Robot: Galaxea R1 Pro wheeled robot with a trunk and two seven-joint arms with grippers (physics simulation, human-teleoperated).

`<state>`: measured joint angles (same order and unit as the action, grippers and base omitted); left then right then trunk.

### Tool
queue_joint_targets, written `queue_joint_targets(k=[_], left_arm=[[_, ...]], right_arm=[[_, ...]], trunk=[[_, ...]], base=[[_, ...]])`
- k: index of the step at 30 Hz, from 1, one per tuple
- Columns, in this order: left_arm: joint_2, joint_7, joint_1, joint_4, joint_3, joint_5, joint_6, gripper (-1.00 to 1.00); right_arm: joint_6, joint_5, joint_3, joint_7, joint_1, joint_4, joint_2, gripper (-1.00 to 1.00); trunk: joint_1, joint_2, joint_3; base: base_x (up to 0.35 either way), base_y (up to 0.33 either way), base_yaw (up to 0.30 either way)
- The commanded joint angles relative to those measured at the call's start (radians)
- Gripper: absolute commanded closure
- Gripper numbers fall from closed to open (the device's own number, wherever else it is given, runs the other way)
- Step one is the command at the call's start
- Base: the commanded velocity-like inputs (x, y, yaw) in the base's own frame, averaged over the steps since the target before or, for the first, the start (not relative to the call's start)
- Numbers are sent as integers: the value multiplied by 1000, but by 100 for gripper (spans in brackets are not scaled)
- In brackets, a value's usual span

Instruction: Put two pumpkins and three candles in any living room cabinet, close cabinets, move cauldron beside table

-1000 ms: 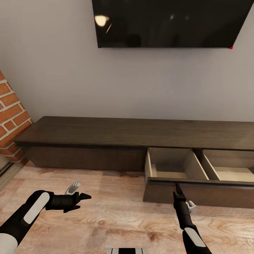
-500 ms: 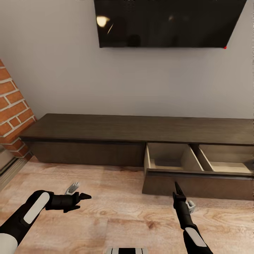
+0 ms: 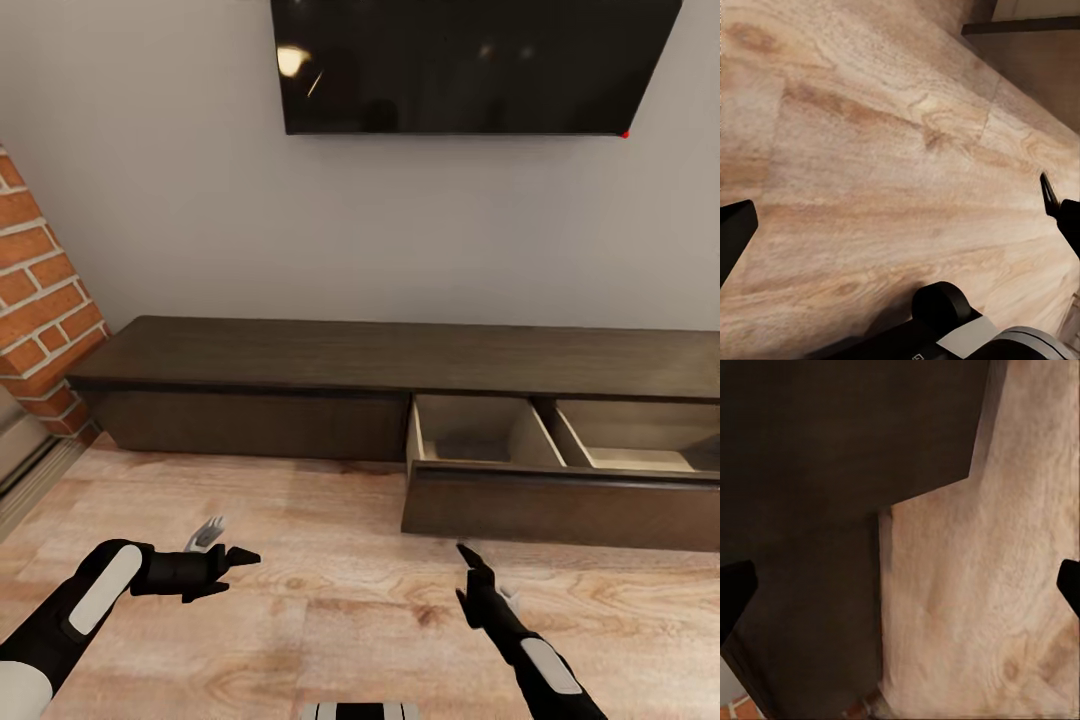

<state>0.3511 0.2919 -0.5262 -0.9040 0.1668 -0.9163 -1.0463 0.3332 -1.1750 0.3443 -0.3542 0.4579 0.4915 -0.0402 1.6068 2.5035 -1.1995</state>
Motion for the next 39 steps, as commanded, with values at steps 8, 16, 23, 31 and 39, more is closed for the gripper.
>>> queue_joint_targets(k=[8,16,23,31,39], left_arm=[[-30,-18,0,1,9,19,0,-100],[-77,-152,-1,3,77,29,1,-100],[-86,-195,-1,3,77,30,2,-100],[-87,-207,-2,4,76,31,3,-100],[-87,-209,-2,4,76,30,3,-100]], right_arm=[[350,4,-7,88,-16,0,103,-100],[424,12,-10,85,-63,1,163,-100],[424,13,-11,83,-65,-2,165,-100],[427,12,-10,78,-65,-2,166,-100],[425,8,-7,76,-65,-2,166,-100]], trunk=[[-4,-2,31],[-11,-10,61],[-37,-59,83],[-68,-115,108],[-99,-171,133]], base=[[-3,0,0],[0,0,0],[0,0,0],[0,0,0],[0,0,0]])
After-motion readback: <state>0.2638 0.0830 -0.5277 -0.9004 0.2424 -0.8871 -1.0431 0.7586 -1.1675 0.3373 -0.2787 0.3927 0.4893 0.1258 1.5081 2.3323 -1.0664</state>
